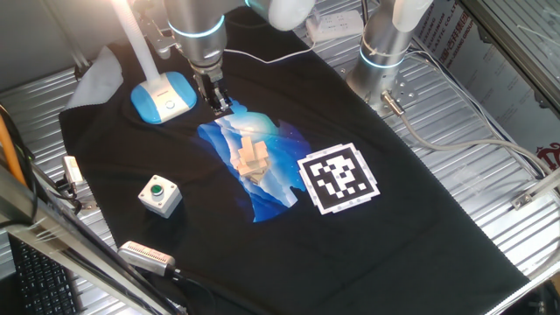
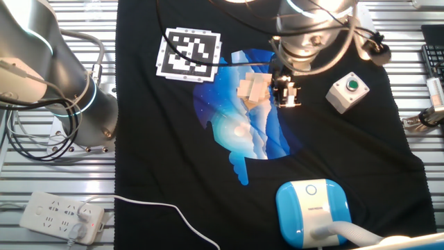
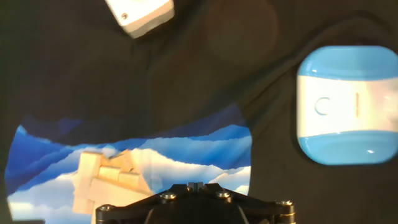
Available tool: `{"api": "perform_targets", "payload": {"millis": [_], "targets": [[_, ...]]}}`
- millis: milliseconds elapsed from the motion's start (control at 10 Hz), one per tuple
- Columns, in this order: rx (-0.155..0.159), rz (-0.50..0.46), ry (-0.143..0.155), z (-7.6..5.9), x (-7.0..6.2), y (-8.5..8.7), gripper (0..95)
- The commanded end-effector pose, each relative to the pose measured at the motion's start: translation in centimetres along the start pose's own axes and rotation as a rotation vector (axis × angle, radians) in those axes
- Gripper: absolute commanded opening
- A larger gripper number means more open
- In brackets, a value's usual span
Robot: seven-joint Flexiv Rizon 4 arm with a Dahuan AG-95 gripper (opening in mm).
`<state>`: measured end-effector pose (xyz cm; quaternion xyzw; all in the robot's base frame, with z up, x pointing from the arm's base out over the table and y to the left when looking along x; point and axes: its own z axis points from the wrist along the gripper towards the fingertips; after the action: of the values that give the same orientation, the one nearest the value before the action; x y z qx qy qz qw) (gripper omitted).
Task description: Turn off the desk lamp by pressing the button
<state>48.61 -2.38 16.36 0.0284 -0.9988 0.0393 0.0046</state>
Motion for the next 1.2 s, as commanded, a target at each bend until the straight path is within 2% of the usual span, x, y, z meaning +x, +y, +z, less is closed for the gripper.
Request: {"api": "perform_targets", "payload": {"millis": [100, 500, 700, 800, 900, 1100, 1200], "targets": [[-0.016, -0.041, 0.002, 0.0, -0.1, 0.0, 0.0], [-0.017, -0.034, -0.001, 0.2, -0.1, -0.2, 0.0], [-0.019, -0.033, -0.009, 0.9, 0.4, -0.9, 0.0], [-0.022, -0.052, -0.018, 2.3, 0.5, -2.1, 0.0], [-0.024, -0.066, -0.019, 2.9, 0.4, -2.7, 0.0], [-0.040, -0.093, -0.018, 4.9, -0.9, -4.6, 0.0], [-0.038, -0.098, -0.016, 5.4, -1.3, -5.0, 0.0]]}}
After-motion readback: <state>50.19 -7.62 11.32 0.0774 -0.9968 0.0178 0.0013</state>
